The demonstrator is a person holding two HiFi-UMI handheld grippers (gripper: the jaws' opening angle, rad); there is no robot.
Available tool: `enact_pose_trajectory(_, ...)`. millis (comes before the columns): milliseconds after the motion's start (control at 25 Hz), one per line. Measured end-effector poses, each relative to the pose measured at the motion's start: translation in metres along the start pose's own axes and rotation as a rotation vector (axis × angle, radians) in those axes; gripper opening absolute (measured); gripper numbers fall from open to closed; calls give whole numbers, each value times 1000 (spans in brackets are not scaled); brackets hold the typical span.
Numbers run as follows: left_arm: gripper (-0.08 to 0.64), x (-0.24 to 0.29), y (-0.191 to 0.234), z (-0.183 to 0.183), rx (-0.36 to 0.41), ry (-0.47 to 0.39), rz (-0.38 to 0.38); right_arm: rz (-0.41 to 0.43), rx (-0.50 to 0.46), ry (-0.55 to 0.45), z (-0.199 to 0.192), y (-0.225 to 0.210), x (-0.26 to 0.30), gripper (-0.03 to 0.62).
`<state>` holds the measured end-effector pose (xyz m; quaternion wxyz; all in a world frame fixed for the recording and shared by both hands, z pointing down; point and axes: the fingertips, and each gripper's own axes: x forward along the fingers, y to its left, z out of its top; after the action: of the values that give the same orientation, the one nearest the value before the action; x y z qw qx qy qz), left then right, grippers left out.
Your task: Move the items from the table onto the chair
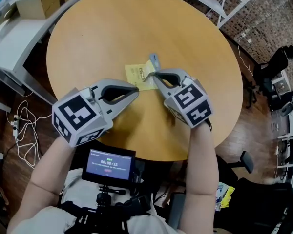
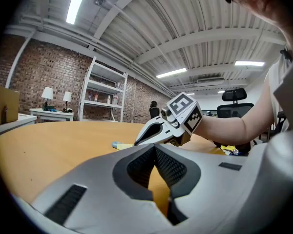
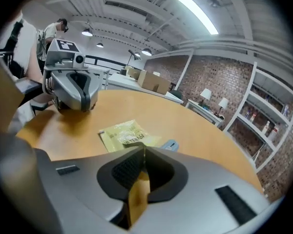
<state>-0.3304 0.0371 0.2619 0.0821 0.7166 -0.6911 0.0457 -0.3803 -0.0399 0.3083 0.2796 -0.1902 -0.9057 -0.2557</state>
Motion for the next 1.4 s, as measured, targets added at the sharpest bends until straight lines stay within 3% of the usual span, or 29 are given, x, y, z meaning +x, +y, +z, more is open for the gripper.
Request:
enact_pose_trajectory(320, 8, 1, 7, -4, 38, -31, 5, 0, 38, -136, 22, 4, -23, 3)
enact_pose_trajectory(640, 8, 2, 4, -4, 29, -29, 14, -72, 115, -340, 47, -6, -79, 3)
enact_pose_trajectory(760, 8, 14, -12, -3, 46, -28, -31, -107, 145, -398, 47, -2, -99, 3)
enact_pose_trajectory(1040, 9, 36, -36, 3, 21, -46, -67, -161, 179, -463, 33, 4, -142, 3)
enact_pose_trajectory(1400, 9, 78, -87, 24, 56, -58, -200, -288, 254, -462, -15, 0, -196, 3)
